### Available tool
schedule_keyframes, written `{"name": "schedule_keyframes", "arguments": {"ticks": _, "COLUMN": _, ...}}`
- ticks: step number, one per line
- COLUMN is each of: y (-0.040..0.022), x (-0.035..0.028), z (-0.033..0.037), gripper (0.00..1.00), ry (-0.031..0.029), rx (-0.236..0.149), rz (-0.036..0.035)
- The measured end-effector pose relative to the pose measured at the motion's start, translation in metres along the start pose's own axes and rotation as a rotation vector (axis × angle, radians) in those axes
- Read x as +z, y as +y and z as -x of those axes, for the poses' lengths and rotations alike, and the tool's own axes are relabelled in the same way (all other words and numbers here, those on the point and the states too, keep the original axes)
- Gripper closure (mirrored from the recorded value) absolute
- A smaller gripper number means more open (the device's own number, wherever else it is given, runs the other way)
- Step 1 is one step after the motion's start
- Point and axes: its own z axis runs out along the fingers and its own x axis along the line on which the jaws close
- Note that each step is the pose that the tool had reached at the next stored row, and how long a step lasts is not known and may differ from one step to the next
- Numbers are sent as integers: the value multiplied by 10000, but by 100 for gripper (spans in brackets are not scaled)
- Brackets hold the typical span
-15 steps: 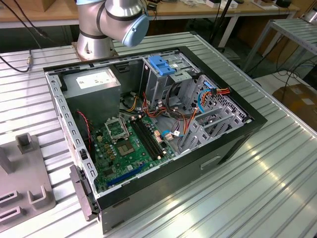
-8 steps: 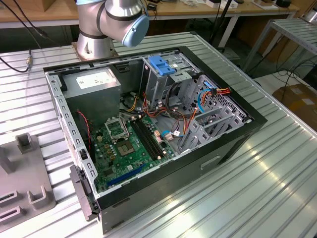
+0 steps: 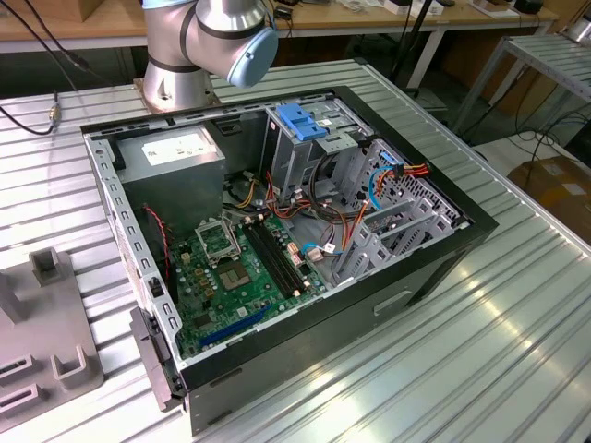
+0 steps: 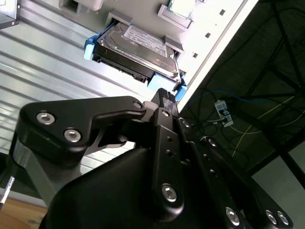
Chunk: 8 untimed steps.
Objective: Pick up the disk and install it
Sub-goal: 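Pick up the disk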
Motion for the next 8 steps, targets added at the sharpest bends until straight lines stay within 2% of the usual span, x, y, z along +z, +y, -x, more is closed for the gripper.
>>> {"name": "schedule_keyframes", "arguments": {"ticks": 3, "y": 0, "x": 0, "z": 0, "gripper": 90, "ry": 4, "rx": -71, "rz": -1}}
{"name": "schedule_keyframes", "arguments": {"ticks": 5, "y": 0, "x": 1, "z": -1, "gripper": 90, "ry": 11, "rx": -275, "rz": -3}}
{"name": "schedule_keyframes", "arguments": {"ticks": 8, "y": 0, "x": 1, "z": 0, "gripper": 90, "ry": 50, "rx": -1229, "rz": -12}}
